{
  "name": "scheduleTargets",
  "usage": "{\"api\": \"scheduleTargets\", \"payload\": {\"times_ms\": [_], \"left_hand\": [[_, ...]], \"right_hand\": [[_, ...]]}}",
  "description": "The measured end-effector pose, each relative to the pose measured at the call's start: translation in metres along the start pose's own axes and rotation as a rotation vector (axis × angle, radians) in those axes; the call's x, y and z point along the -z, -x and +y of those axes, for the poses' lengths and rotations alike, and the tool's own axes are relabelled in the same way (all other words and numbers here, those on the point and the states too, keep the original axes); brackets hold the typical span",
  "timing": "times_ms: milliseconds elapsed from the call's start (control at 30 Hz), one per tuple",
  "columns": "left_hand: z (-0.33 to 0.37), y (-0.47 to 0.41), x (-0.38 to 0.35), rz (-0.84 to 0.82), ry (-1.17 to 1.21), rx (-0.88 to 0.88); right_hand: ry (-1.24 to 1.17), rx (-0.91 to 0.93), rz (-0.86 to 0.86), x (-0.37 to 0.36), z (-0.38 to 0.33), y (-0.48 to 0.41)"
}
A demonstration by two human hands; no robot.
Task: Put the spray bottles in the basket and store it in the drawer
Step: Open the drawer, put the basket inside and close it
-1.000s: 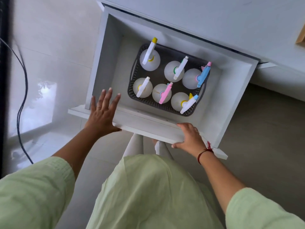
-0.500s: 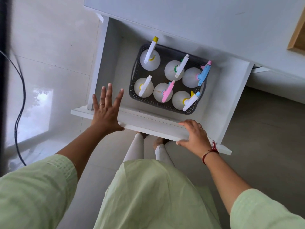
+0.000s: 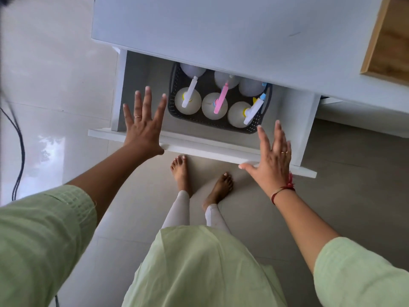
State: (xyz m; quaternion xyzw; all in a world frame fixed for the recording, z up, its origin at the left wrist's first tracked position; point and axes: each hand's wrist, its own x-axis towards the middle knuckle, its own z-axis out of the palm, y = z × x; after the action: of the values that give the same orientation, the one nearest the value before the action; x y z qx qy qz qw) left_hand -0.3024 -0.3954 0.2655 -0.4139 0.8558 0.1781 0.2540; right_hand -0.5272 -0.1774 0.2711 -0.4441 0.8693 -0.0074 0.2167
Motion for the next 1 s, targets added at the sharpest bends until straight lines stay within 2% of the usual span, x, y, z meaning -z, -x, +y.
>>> {"api": "scheduleTargets", "payload": {"times_ms": [133, 300, 500, 667, 1000], "left_hand": [[0.006, -0.024, 0.016, 0.056, -0.077, -0.027], [0.024, -0.046, 0.031, 0.273, -0.240, -0.136], [0.030, -0.079, 0.055, 0.372, -0.229, -0.184], [0.027, -0.102, 0.068, 0.367, -0.252, -0.247], [0.026, -0.108, 0.060, 0.370, -0.171, -0.209]], "right_hand": [[0.104, 0.036, -0.016, 0.014, 0.004, -0.033], [0.206, 0.144, 0.002, 0.032, 0.002, -0.067], [0.240, 0.074, 0.045, 0.046, -0.003, -0.106], [0.192, -0.064, 0.047, 0.043, -0.001, -0.129], [0.181, -0.088, 0.101, 0.040, -0.001, -0.133]]}}
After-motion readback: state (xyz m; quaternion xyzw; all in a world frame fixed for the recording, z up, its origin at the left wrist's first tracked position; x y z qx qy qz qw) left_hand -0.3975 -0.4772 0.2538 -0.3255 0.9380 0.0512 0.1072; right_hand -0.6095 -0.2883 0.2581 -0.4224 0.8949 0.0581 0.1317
